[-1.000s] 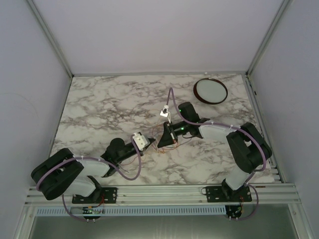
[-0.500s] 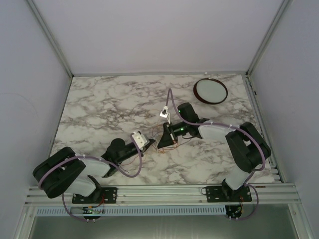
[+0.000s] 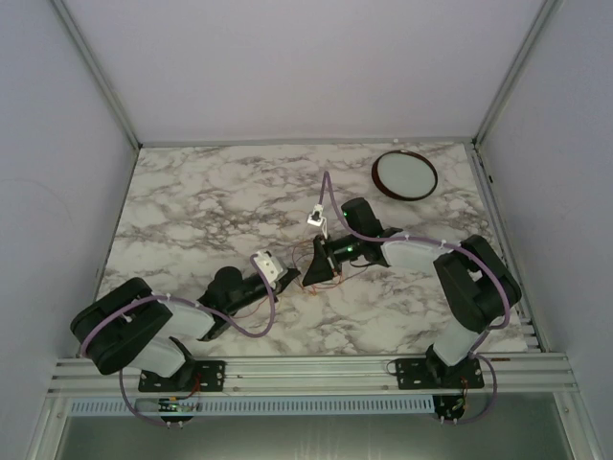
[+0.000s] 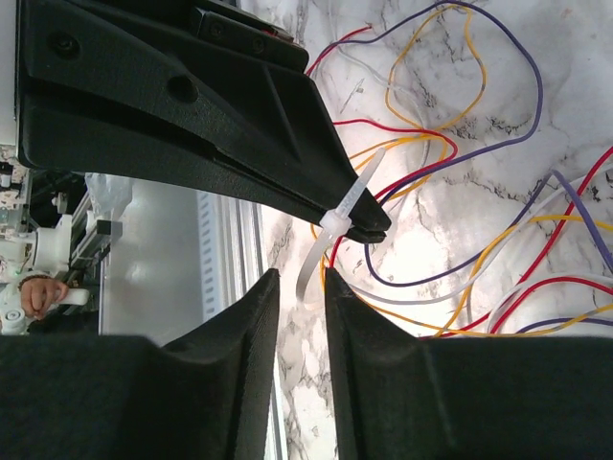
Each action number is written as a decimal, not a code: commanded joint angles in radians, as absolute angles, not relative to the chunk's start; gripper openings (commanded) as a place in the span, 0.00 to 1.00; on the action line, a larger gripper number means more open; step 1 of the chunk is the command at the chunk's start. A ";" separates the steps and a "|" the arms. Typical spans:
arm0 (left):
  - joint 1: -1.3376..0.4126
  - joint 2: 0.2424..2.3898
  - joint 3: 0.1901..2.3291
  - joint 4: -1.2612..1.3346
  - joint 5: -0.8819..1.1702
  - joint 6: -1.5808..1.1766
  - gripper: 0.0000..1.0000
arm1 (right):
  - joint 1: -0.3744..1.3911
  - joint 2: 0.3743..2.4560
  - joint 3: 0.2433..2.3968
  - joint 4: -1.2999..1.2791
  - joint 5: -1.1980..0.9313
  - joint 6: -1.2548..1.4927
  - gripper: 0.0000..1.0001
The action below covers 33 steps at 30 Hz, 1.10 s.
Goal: Zip-tie the wires
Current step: Tie the cable at the center of the board.
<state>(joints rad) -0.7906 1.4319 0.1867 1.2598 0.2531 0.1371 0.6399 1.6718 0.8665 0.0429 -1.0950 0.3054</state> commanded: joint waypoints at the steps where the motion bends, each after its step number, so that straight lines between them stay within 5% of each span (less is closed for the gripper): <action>1: -0.797 1.451 0.206 1.352 0.267 0.130 0.00 | 0.626 1.631 0.876 0.036 -1.095 0.277 0.28; 14: -0.796 1.462 0.206 1.376 0.276 0.118 0.00 | 0.617 1.649 0.888 0.013 -1.115 0.272 0.28; 20: -0.796 1.470 0.211 1.372 0.294 0.131 0.00 | 0.631 1.668 0.903 0.049 -1.135 0.305 0.18; 25: -0.795 1.469 0.214 1.370 0.302 0.141 0.00 | 0.632 1.678 0.913 0.066 -1.141 0.323 0.00; 33: -0.798 1.464 0.216 1.343 0.328 0.172 0.00 | 0.622 1.697 0.939 0.063 -1.117 0.376 0.00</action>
<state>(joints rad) -0.7914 1.4654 0.2001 1.3052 0.2798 0.1402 0.6262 1.6833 0.8875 0.0296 -1.1156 0.3420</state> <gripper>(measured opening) 0.005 0.004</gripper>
